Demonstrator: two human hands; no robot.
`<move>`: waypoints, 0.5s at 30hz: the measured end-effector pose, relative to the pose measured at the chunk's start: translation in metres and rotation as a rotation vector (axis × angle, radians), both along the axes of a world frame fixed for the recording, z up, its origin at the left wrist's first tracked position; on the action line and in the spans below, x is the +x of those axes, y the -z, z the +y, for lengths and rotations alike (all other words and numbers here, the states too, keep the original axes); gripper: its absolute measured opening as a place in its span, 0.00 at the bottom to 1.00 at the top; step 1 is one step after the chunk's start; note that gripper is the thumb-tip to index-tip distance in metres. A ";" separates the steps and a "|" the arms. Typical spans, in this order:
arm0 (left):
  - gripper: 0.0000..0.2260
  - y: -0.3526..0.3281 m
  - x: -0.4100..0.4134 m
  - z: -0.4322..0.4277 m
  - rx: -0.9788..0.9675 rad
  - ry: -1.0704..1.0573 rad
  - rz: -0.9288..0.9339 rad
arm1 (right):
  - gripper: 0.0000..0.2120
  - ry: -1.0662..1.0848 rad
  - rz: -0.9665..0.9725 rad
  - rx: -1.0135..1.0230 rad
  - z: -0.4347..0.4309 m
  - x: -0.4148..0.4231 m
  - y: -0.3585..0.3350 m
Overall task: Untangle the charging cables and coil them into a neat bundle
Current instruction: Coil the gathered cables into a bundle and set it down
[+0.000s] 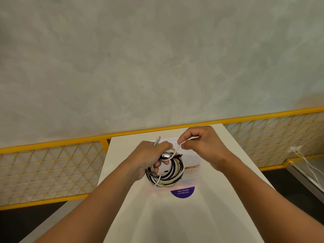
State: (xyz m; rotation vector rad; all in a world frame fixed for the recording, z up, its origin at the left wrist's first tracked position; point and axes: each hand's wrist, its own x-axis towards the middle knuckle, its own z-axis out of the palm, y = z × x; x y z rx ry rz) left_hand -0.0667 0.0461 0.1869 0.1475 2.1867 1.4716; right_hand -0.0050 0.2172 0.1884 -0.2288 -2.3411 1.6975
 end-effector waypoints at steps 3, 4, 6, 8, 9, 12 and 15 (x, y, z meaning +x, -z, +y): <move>0.14 0.004 -0.002 0.000 0.089 -0.089 -0.011 | 0.06 0.075 -0.172 -0.007 -0.001 -0.007 0.003; 0.14 0.006 -0.003 0.001 0.106 -0.115 -0.019 | 0.04 0.083 -0.265 -0.036 -0.001 -0.008 0.004; 0.13 0.010 -0.002 0.003 0.121 -0.150 -0.048 | 0.06 0.049 -0.452 -0.106 -0.003 -0.007 0.005; 0.13 0.014 -0.002 0.005 0.137 -0.175 -0.085 | 0.09 -0.024 -0.583 -0.138 -0.005 -0.004 0.007; 0.13 0.016 -0.001 0.005 0.142 -0.181 -0.101 | 0.11 -0.064 -0.621 -0.158 -0.007 -0.002 0.008; 0.13 0.020 0.001 0.006 0.143 -0.168 -0.143 | 0.14 -0.103 -0.626 -0.285 -0.006 0.000 0.017; 0.13 0.019 0.002 0.006 0.158 -0.139 -0.186 | 0.16 -0.071 -0.568 -0.360 -0.006 -0.003 0.026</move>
